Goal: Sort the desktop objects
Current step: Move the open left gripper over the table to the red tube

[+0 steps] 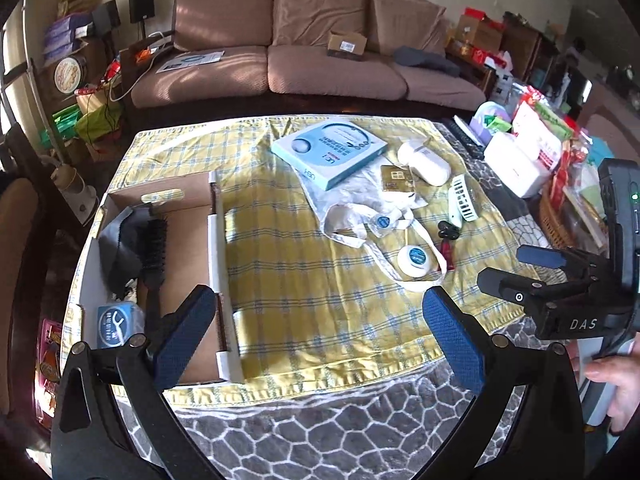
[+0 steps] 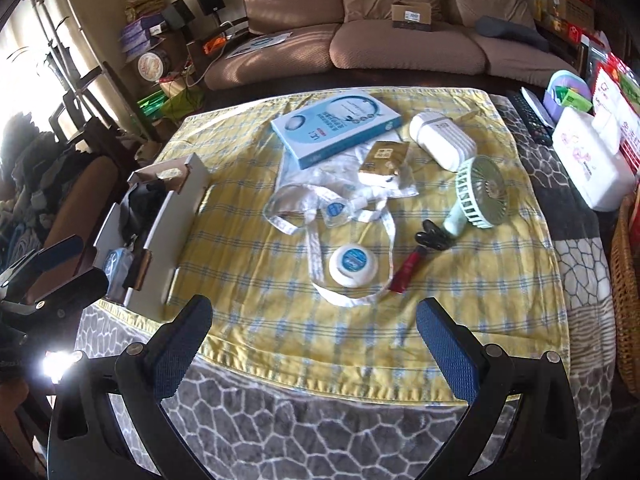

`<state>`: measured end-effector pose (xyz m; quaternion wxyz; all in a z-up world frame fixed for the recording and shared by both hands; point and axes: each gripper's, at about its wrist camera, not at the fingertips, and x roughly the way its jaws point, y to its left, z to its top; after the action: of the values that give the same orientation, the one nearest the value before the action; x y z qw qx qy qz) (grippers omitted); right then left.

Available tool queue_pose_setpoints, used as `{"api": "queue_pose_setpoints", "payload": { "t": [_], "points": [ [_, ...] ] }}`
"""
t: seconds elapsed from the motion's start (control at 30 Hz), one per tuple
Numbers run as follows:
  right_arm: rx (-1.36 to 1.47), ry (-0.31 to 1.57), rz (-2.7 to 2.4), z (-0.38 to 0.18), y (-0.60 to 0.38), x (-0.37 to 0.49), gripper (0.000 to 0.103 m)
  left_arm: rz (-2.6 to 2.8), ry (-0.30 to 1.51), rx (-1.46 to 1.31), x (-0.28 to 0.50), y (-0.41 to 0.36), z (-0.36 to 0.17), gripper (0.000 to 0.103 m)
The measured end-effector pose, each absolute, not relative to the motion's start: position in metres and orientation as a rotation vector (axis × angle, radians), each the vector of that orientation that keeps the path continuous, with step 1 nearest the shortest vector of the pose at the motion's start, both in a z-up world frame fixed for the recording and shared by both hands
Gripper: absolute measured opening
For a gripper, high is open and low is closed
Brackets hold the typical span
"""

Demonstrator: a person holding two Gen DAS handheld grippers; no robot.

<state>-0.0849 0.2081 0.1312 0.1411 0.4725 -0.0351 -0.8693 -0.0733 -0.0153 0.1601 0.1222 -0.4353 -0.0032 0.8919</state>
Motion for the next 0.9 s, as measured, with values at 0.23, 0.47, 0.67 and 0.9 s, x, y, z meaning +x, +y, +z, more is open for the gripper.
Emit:
{"api": "queue_pose_setpoints", "payload": {
  "t": [0.23,0.47,0.67,0.9],
  "points": [
    [1.390,-0.171,-2.610,0.104,0.293,-0.098,0.103,2.525,-0.022,-1.256,-0.095,0.034,0.124,0.103],
    [1.392,-0.360,-2.637,0.085,0.345,-0.124,0.103,2.444,0.043,-1.262,-0.124,0.083,0.088,0.103],
    [1.378,-0.443,-2.636,0.067,0.356,-0.174,0.103,2.419,0.084,-1.260,-0.144,0.112,0.070,0.103],
    [1.342,-0.549,-2.620,0.050,0.362,-0.217,0.103,2.395,0.139,-1.228,-0.164,0.138,0.056,0.103]
  ]
}}
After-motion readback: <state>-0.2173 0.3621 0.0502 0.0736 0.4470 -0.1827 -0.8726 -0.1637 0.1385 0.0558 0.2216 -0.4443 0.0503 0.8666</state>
